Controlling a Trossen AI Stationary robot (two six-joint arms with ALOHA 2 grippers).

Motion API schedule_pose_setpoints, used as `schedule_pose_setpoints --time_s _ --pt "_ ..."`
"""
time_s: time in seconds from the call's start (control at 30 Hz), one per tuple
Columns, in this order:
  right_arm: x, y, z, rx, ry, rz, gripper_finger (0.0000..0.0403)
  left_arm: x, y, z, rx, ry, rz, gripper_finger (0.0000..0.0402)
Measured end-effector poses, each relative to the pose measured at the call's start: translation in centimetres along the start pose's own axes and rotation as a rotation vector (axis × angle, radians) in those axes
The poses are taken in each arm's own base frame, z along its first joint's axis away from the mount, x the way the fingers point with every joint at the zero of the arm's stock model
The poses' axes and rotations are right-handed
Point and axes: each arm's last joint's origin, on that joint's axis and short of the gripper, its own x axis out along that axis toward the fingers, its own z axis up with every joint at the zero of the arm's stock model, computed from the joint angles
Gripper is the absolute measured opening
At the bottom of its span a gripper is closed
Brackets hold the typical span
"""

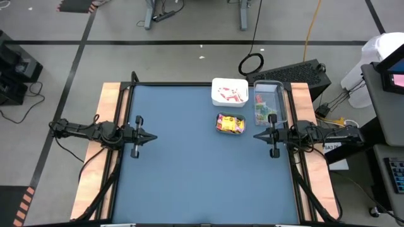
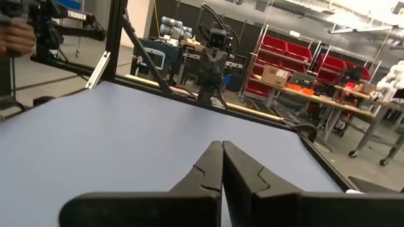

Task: Sort candy
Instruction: Return to Home Position

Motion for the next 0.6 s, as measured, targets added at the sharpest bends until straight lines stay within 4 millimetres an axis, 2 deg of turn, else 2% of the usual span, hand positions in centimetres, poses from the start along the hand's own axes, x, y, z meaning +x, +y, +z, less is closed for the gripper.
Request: schedule_pose_setpoints --time_s 0.6 --pt "0.00 -0.01 0.00 0.084 0.000 -0.003 0.0000 -0.01 0.00 -0.11 0.011 0.014 0.003 0.0005"
